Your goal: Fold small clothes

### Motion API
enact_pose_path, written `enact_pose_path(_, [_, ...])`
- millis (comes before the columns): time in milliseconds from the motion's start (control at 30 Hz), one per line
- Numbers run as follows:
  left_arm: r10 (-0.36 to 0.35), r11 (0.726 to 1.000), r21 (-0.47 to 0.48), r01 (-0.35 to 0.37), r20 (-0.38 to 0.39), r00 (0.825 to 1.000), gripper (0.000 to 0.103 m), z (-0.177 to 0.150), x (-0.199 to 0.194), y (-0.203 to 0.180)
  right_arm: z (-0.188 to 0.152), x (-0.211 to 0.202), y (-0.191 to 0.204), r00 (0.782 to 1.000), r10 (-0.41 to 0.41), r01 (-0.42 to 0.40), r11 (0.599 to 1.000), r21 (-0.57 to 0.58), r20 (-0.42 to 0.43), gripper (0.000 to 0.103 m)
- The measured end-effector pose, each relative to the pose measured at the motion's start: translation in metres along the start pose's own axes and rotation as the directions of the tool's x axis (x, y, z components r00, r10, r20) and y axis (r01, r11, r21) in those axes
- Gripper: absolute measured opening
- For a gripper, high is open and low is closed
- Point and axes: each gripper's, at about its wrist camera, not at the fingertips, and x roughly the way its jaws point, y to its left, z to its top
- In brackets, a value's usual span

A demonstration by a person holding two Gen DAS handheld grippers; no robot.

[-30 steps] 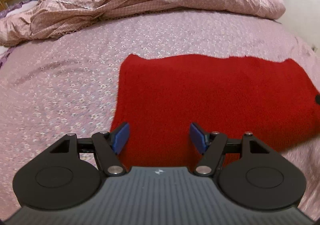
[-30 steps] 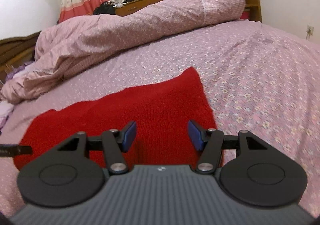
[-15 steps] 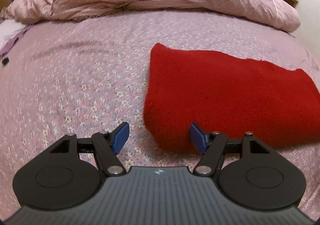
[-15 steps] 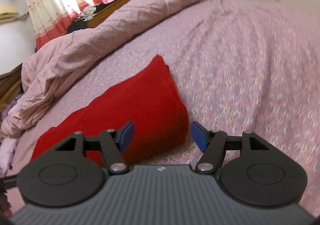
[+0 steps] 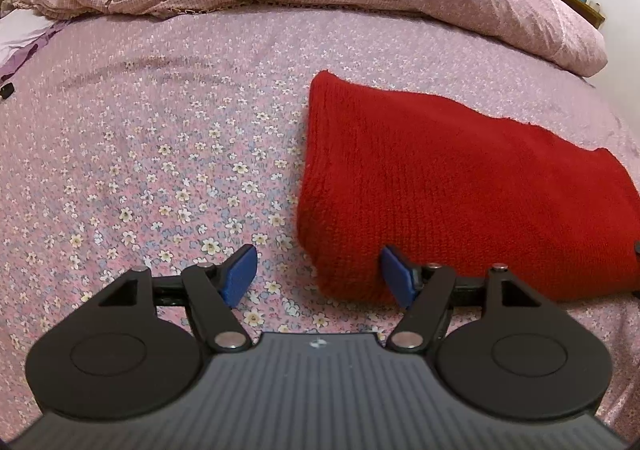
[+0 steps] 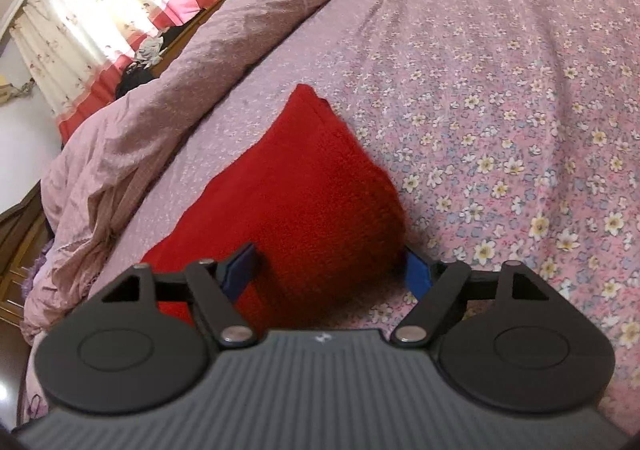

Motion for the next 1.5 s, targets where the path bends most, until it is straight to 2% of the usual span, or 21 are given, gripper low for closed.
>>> enact_pose_path(100, [0.002, 1.000, -0.004, -0.002, -0.002, 1.000, 0.075, -0.001, 0.002, 0.001, -0.001, 0.000, 0.000, 1.000, 0.011, -0.011, 1.000, 0.019, 0.013, 0.079])
enact_pose_path(300, [0.003, 1.000, -0.004, -0.003, -0.002, 1.000, 0.076, -0.001, 0.004, 0.001, 0.002, 0.002, -0.005, 0.999, 0.043, -0.043, 0.990, 0.137, 0.003, 0.079])
enact_pose_path(533, [0.002, 1.000, -0.007, -0.002, -0.004, 1.000, 0.077, -0.001, 0.005, 0.001, 0.001, 0.014, -0.012, 0.996, 0.079, -0.085, 0.980, 0.177, 0.042, 0.076])
enact_pose_path(600, [0.003, 1.000, -0.006, -0.003, -0.004, 1.000, 0.077, -0.001, 0.005, 0.001, 0.001, 0.015, -0.012, 0.997, 0.066, -0.074, 0.981, 0.180, 0.047, 0.070])
enact_pose_path(667, [0.002, 1.000, -0.007, -0.002, -0.004, 1.000, 0.077, -0.001, 0.005, 0.001, -0.001, 0.012, -0.015, 0.997, 0.053, -0.062, 0.982, 0.178, 0.051, 0.055])
enact_pose_path(767, [0.003, 1.000, -0.005, -0.003, -0.005, 1.000, 0.077, -0.001, 0.005, 0.001, -0.001, 0.010, -0.025, 0.997, 0.058, -0.066, 0.978, 0.200, 0.044, 0.041])
enact_pose_path(867, [0.003, 1.000, -0.005, -0.003, -0.005, 1.000, 0.077, -0.001, 0.005, 0.002, -0.001, 0.009, -0.029, 0.997, 0.069, -0.076, 0.973, 0.220, 0.038, 0.039])
enact_pose_path(1167, [0.003, 1.000, -0.001, -0.003, -0.004, 1.000, 0.077, -0.001, 0.004, 0.003, 0.004, 0.005, -0.017, 0.996, 0.078, -0.086, 0.980, 0.180, 0.053, 0.029])
enact_pose_path(1500, [0.001, 1.000, -0.002, -0.001, 0.008, 1.000, 0.077, 0.003, -0.002, 0.005, 0.019, -0.006, 0.020, 0.988, 0.110, -0.110, 0.994, -0.009, 0.108, 0.025])
